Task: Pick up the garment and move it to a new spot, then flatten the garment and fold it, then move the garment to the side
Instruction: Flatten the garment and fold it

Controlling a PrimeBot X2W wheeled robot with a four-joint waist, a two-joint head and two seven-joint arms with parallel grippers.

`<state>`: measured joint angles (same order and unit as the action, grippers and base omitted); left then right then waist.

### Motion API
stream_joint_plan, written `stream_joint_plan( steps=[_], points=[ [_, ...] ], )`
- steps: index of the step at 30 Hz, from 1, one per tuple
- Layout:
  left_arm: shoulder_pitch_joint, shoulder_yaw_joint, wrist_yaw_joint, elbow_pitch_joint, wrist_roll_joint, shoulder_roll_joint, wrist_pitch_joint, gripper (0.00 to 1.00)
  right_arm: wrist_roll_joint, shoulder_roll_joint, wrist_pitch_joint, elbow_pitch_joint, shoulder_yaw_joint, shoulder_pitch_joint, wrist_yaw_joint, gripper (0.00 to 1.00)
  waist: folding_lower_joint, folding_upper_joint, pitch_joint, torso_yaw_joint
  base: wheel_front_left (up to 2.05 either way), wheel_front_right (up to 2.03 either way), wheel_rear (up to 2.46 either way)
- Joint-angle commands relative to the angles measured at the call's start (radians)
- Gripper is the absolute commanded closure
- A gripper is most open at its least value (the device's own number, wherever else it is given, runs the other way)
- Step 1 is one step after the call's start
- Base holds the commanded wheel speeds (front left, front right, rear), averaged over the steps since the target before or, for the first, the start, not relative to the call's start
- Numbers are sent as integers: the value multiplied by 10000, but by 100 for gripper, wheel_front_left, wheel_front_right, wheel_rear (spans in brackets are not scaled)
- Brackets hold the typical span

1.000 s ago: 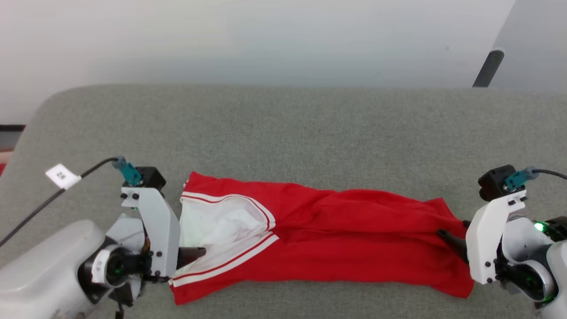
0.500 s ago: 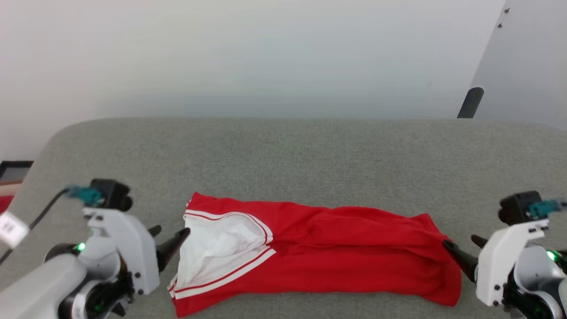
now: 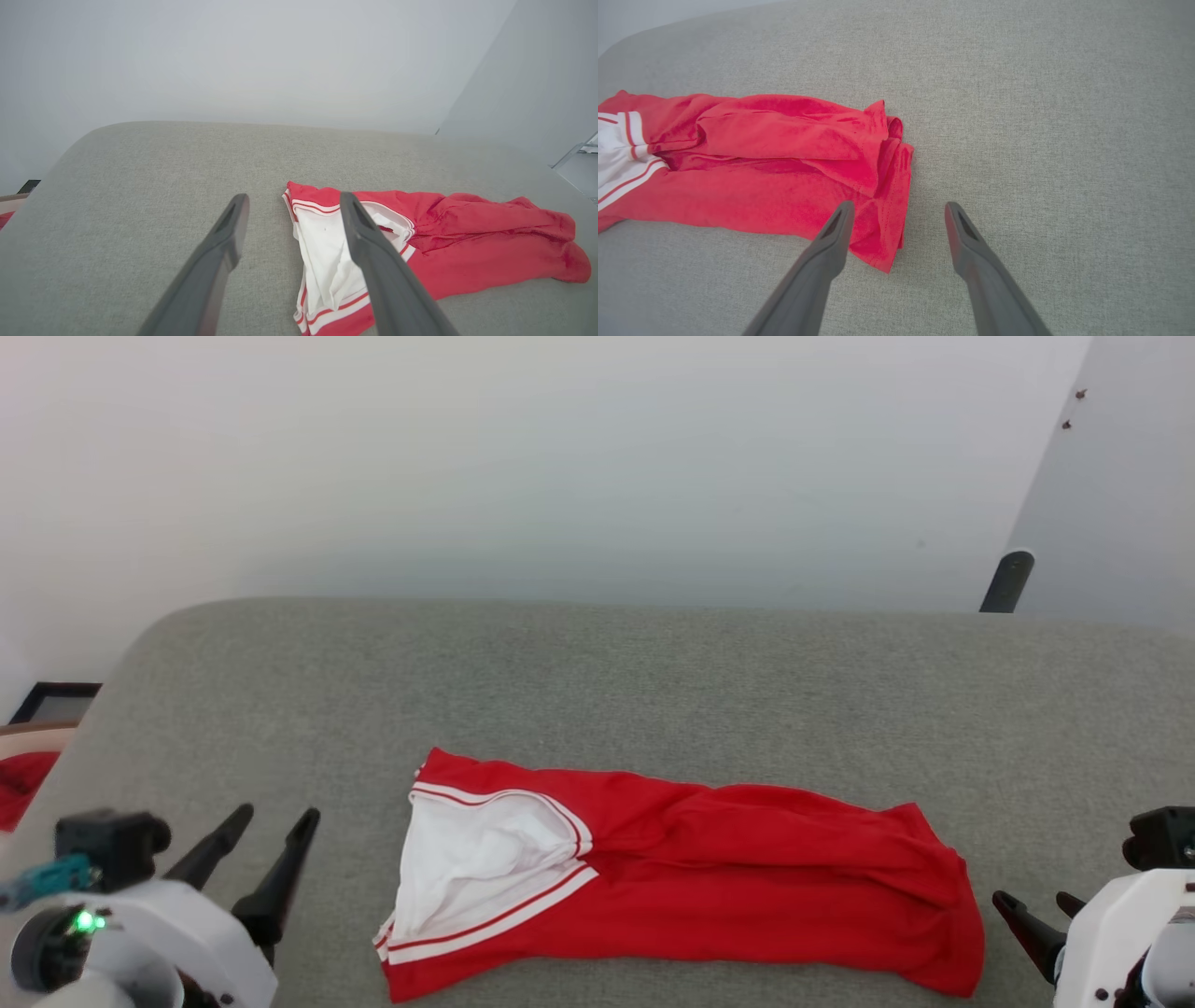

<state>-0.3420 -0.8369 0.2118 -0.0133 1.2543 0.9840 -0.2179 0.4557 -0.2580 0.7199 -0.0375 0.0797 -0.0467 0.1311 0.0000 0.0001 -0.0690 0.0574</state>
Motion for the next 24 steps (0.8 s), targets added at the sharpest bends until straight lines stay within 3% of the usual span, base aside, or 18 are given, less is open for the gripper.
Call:
stream_joint_plan(
  steps=[1, 9, 16, 24],
  points=[
    [225, 115, 78, -11, -42, 14, -141, 0, -76, 47, 31, 52, 78, 130, -7, 0, 0, -1, -22, 70, 0, 0, 0],
    [1587, 1549, 236, -30, -862, -636, -467, 0, -180, 217, 271, -98, 484, 271, -7, 0, 0, -1, -12, 409, 0, 0, 0],
    [3164, 3492, -98, 55, -2023, -1796, -454, 0, -229, 239, 481, -352, 657, 79, -7, 0, 0, -1, 91, 718, 0, 0, 0],
    [4124, 4891, -615, -42, -3155, -2728, -454, 0, -416, 89, 907, -1054, 828, -324, -7, 0, 0, -1, 325, 1179, 0, 0, 0]
  ],
)
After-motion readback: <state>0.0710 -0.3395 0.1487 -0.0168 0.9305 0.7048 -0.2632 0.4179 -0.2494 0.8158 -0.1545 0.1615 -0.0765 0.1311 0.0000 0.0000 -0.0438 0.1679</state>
